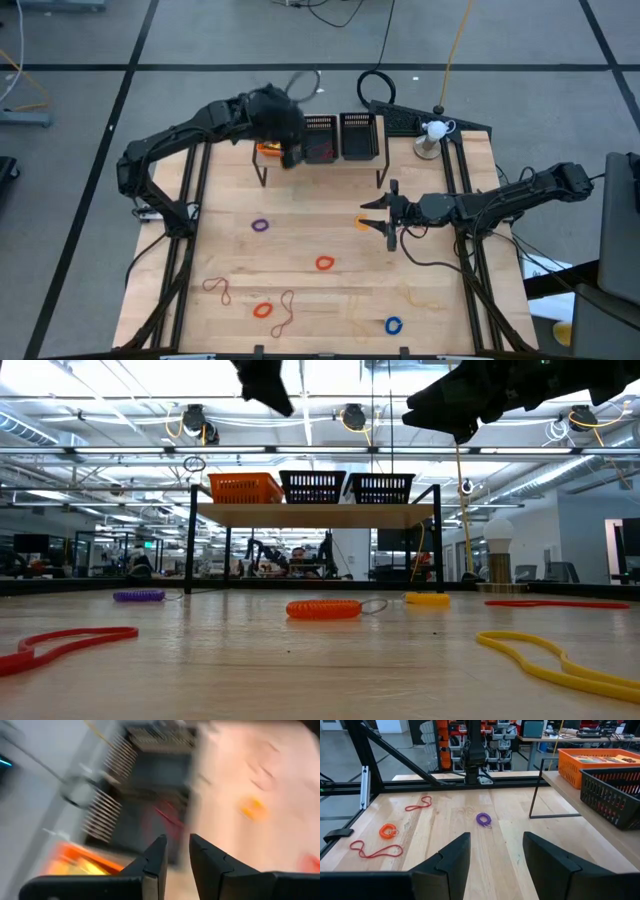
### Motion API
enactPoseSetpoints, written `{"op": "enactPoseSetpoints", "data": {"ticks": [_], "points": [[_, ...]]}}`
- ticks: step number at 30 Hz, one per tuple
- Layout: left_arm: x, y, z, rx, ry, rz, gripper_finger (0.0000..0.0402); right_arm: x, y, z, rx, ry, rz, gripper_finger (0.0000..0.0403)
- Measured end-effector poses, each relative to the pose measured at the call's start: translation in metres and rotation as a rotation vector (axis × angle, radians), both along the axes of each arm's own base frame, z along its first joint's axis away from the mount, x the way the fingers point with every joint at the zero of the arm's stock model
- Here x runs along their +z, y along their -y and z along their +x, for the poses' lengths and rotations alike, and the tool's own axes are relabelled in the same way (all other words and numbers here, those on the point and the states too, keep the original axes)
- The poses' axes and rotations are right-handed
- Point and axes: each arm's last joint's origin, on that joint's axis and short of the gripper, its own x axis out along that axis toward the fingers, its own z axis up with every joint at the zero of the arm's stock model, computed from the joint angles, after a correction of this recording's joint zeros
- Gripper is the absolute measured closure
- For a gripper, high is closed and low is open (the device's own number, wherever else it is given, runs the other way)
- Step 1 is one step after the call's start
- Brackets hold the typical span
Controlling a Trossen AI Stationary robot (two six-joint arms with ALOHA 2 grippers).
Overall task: Pick & Place Office Desk Supplies
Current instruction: Put the red rubber band into the left black basket on the shelf
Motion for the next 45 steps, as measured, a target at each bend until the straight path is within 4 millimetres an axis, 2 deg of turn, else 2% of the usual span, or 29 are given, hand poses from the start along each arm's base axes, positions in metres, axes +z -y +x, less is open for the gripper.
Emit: {"op": "enactPoseSetpoints", "data": {"ticks": [3, 6, 13, 18, 22, 27, 32, 45], "points": [[-0.015, 0.023, -0.002, -0.066, -0.119, -0.135, 0.0323, 0.0, 0.0, 0.0, 0.001, 0.0, -0.004, 0.0232], [-0.036, 0.055, -0.001, -0.116, -0.245, -0.204, 0.0323, 0.0, 0.0, 0.0, 0.001, 0.0, -0.005, 0.0232], [-0.098, 0.134, -0.005, -0.21, -0.479, -0.226, 0.0323, 0.0, 0.0, 0.0, 0.002, 0.002, 0.0, 0.0232], [-0.146, 0.177, -0.028, -0.243, -0.669, -0.239, 0.0323, 0.0, 0.0, 0.0, 0.005, 0.001, -0.013, 0.0232], [-0.177, 0.205, -0.052, -0.258, -0.789, -0.287, 0.0323, 0.0, 0.0, 0.0, 0.01, 0.001, -0.039, 0.0232], [-0.205, 0.229, -0.075, -0.196, -0.852, -0.327, 0.0323, 0.002, 0.0, 0.0, 0.014, 0.018, -0.065, 0.0232], [-0.221, 0.25, -0.088, -0.206, -0.822, -0.359, 0.0323, 0.005, 0.0, 0.001, 0.019, 0.039, -0.1, 0.0232], [-0.23, 0.28, -0.116, -0.206, -0.868, -0.382, 0.0323, 0.013, 0.0, 0.002, 0.023, 0.121, -0.186, 0.0232]]}}
